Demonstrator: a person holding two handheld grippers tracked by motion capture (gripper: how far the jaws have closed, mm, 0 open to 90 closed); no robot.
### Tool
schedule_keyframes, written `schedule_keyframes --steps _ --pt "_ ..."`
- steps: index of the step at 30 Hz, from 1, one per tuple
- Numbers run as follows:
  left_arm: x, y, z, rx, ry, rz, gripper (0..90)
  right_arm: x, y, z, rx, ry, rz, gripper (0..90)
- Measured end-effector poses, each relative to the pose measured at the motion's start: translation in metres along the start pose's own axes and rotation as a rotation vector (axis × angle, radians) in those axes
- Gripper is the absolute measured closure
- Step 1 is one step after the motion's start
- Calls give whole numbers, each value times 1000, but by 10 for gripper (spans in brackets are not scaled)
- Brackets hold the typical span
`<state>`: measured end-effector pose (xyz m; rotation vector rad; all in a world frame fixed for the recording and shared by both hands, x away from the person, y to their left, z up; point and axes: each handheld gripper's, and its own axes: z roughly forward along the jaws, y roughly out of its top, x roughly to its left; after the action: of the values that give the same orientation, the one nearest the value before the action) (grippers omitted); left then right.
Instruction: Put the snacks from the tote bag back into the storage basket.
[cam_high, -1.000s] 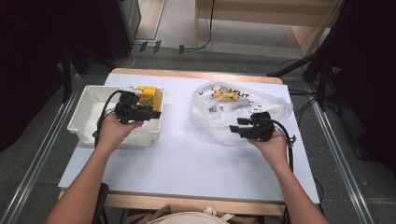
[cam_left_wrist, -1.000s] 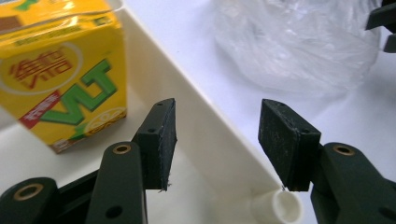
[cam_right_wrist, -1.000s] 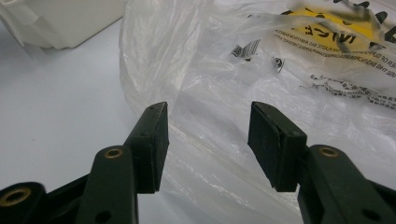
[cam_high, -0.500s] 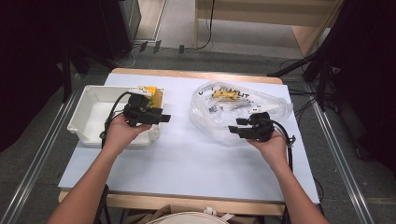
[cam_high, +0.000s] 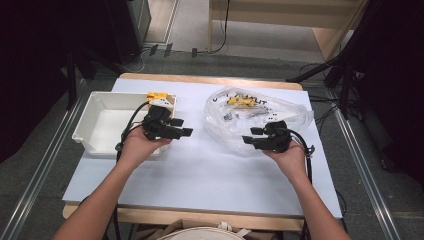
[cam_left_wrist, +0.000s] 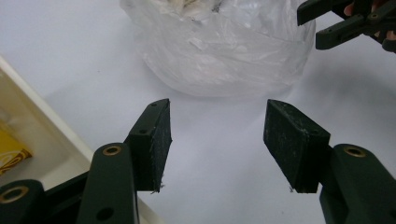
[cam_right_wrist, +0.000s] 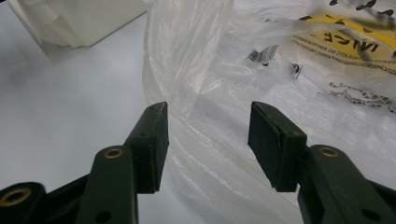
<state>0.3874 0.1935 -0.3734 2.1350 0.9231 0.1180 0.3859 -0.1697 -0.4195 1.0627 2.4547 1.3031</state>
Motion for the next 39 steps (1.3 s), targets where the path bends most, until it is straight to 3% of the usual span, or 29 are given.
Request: schedule_keyframes --steps 8,20,39 --pt "-10 1 9 6 -28 10 403 2 1 1 6 7 -2 491" --pt "-26 -1 22 19 -43 62 401 6 1 3 10 24 -16 491" --pt "-36 -5 35 39 -53 106 387 10 2 6 18 41 -30 491"
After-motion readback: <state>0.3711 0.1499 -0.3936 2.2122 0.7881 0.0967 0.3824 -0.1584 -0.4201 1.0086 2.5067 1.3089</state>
